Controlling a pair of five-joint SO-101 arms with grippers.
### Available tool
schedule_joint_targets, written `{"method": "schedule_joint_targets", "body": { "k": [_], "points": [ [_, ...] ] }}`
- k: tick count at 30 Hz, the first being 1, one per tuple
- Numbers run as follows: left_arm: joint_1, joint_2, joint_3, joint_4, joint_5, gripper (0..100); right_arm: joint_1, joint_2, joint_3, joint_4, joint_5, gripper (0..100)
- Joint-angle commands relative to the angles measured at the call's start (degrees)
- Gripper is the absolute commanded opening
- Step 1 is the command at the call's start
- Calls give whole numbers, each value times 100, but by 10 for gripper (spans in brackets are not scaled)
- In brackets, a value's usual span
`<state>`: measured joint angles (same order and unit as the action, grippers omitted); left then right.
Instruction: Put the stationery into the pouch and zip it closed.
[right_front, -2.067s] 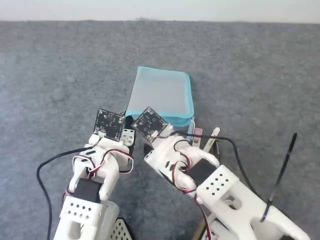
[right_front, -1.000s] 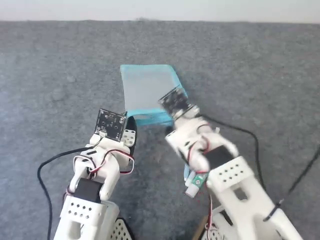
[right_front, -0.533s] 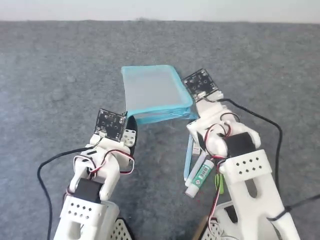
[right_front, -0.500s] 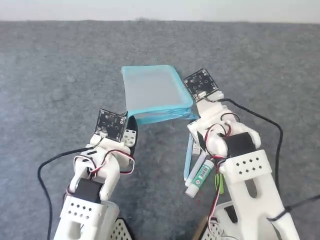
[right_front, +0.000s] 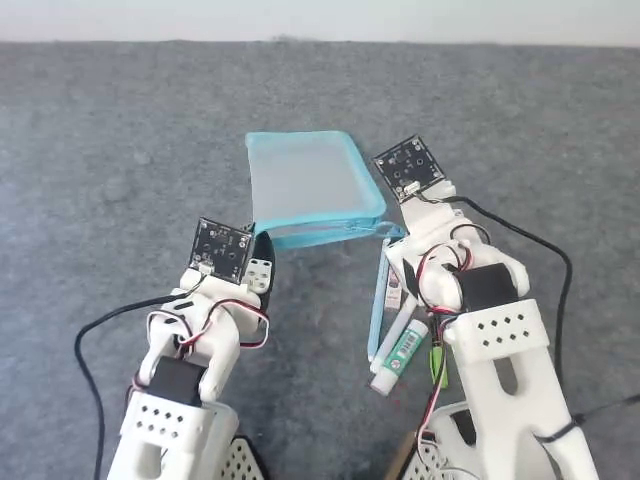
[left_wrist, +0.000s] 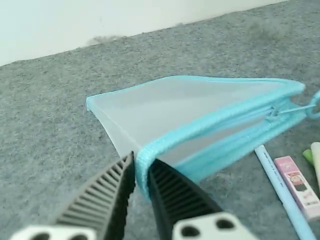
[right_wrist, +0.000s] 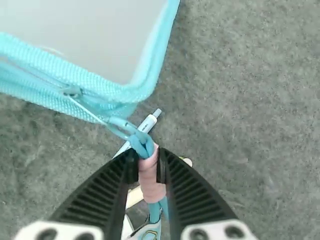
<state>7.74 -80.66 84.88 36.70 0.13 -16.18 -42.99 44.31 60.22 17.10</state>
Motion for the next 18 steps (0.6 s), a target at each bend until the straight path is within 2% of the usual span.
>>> {"method": "schedule_joint_targets", "body": {
  "k": [1,5,9,13,15,18],
  "points": [
    [-35,-79,-48,-193,79,10,-31,-57,-343,233,79,9],
    [-35,-79,-48,-202,88,10,-268,-251,-475,708,26,42],
    [-44,-79,-48,-211,88,10,-602,-1024,-862,1613,70,178],
    [-44,-79,-48,-211,79,10,-840,-1930,-686,1745,316,298],
    [-44,-79,-48,-211,79,10,-840,-2316,-484,1815,492,322],
    [-70,-79,-48,-211,79,10,-760,-2695,-202,2088,589,307]
  ]
}}
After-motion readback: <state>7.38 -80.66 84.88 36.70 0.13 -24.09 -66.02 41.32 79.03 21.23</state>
